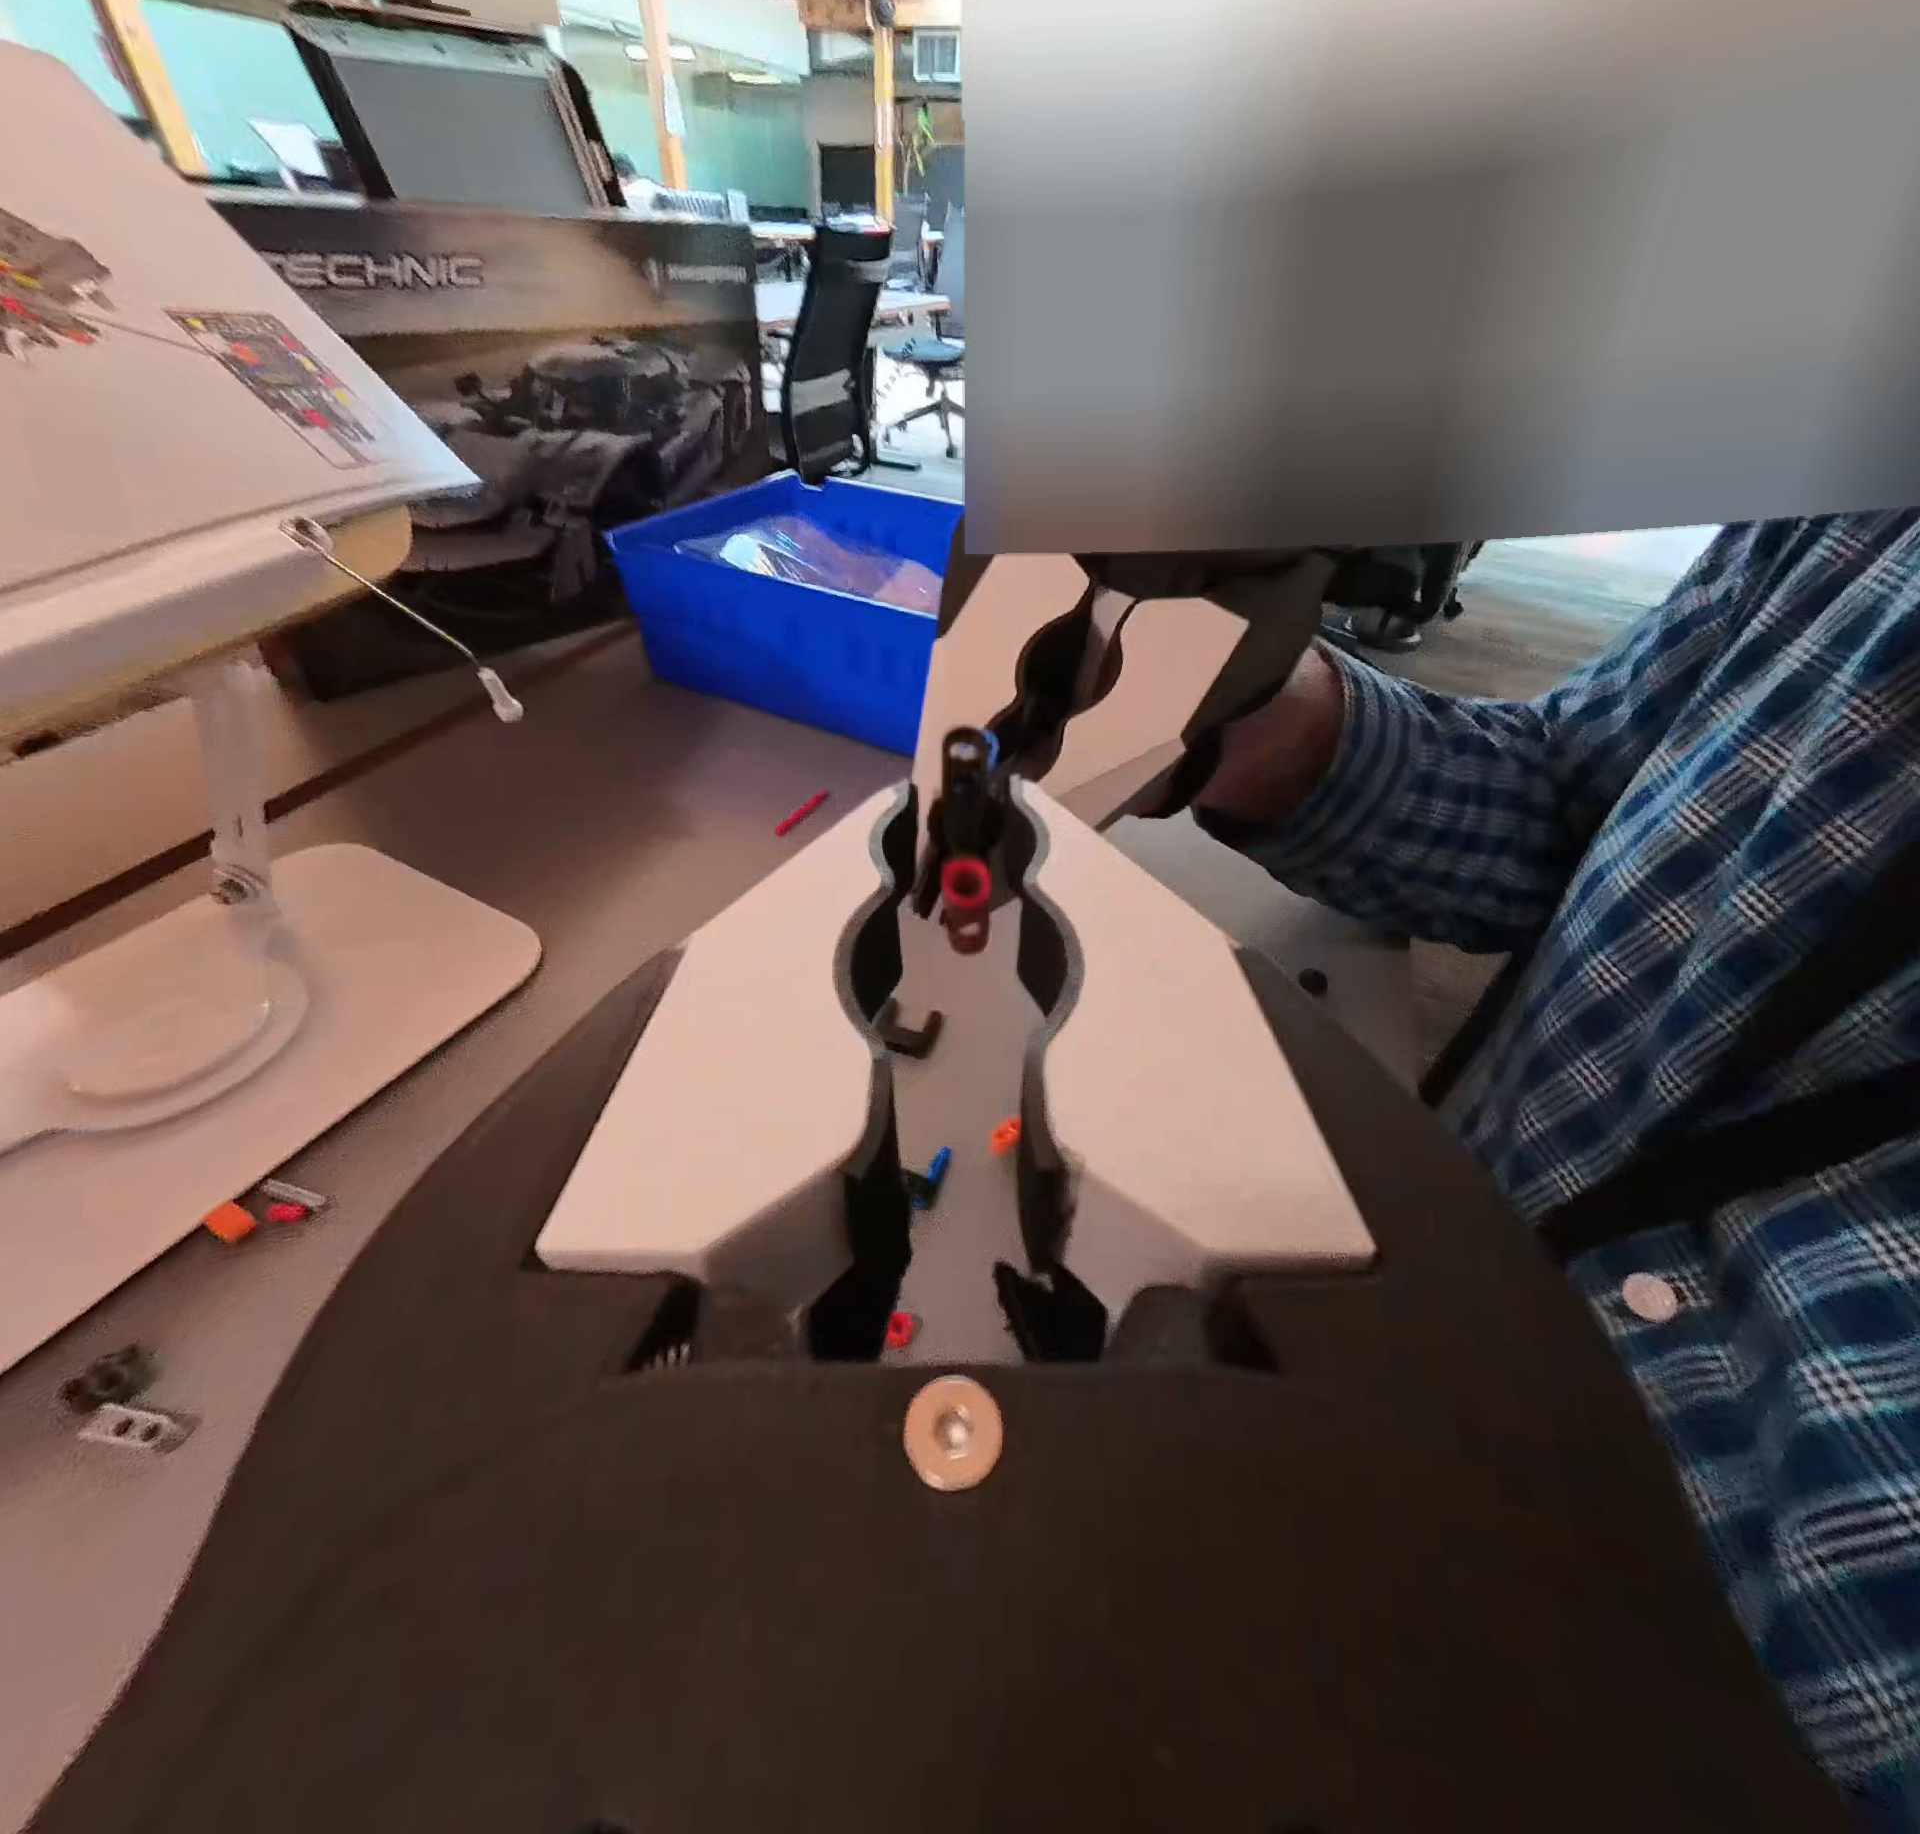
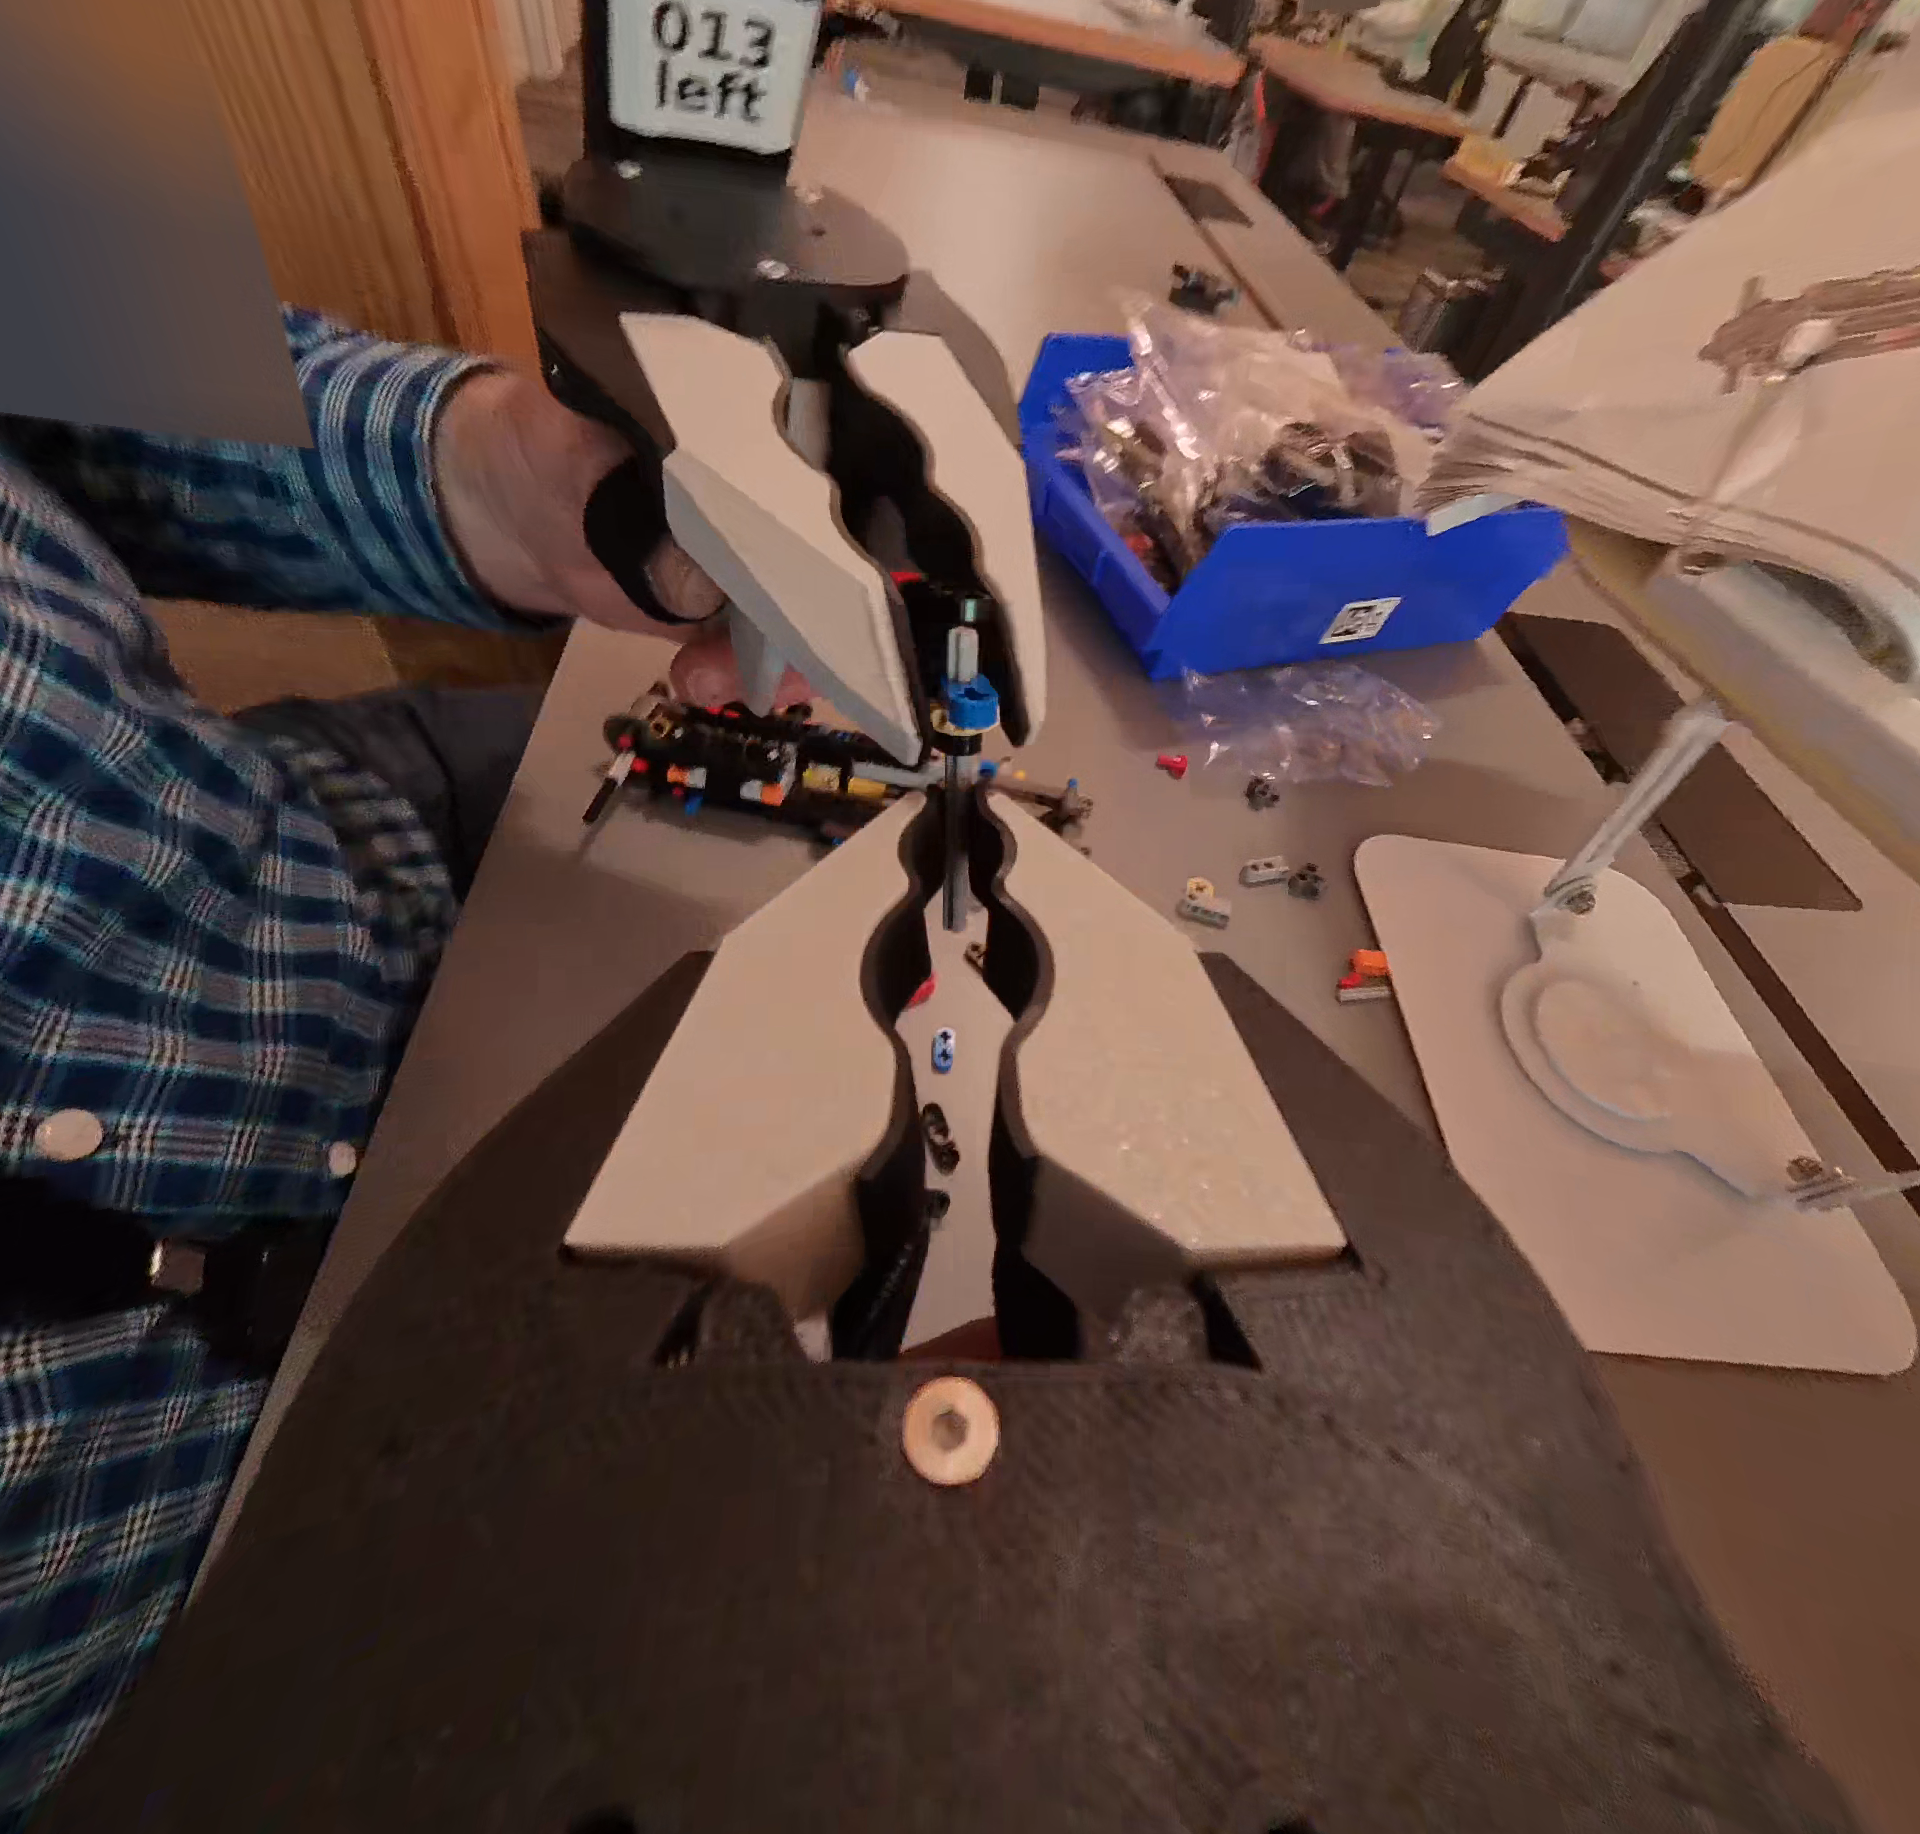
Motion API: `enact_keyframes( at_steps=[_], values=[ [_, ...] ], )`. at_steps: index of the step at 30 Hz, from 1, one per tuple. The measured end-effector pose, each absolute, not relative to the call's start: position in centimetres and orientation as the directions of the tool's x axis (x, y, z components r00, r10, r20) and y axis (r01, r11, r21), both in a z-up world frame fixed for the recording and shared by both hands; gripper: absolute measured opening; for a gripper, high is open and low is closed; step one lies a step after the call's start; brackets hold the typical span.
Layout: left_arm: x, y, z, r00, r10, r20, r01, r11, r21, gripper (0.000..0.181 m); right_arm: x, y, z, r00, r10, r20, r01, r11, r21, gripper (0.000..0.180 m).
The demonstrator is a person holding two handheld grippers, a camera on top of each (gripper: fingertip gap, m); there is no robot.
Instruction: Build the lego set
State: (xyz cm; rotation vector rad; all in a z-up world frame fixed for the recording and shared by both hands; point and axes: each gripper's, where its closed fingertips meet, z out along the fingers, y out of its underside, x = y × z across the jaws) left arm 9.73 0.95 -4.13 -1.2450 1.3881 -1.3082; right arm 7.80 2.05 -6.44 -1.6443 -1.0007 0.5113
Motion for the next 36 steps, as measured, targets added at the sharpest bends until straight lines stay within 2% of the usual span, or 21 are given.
enact_keyframes(
  at_steps=[1,5,10,14,17,22,25,29,36],
  values=[
    [9.6,0.6,-4.6,-0.165,-0.985,0.057,-0.136,-0.034,-0.990,0.018,7.5,1.8,-6.7,0.540,0.824,0.170,0.373,-0.053,-0.927,0.000],
    [8.6,0.0,-5.8,-0.139,-0.990,0.016,-0.216,0.014,-0.976,0.011,6.6,1.2,-7.9,0.498,0.846,0.191,0.436,-0.054,-0.898,0.000],
    [7.2,-0.1,-6.6,-0.057,-0.998,0.013,-0.195,-0.001,-0.981,0.011,5.4,0.9,-8.8,0.470,0.851,0.235,0.479,-0.022,-0.878,0.000],
    [6.5,0.3,-6.5,0.015,-0.985,0.172,-0.077,-0.173,-0.982,0.010,4.7,1.0,-8.9,0.473,0.853,0.222,0.457,-0.021,-0.889,0.000],
    [6.0,0.5,-6.8,0.031,-0.970,0.242,-0.023,-0.243,-0.970,0.010,4.4,1.2,-9.3,0.476,0.833,0.280,0.496,0.008,-0.868,0.000],
    [5.7,0.9,-7.0,0.001,-0.922,0.388,0.036,-0.387,-0.921,0.010,4.3,1.6,-9.7,0.481,0.799,0.361,0.544,0.051,-0.837,0.001],
    [5.8,1.0,-7.3,-0.014,-0.889,0.457,0.068,-0.457,-0.887,0.009,4.5,1.7,-10.1,0.470,0.822,0.322,0.532,0.028,-0.846,0.000],
    [5.8,0.8,-7.5,-0.012,-0.912,0.411,0.052,-0.411,-0.910,0.010,4.5,1.4,-10.3,0.459,0.834,0.306,0.522,0.026,-0.853,0.001],
    [5.7,1.1,-7.8,-0.044,-0.874,0.485,0.068,-0.487,-0.871,0.009,4.6,1.4,-10.7,0.453,0.825,0.338,0.547,0.042,-0.836,0.001]
  ],
)
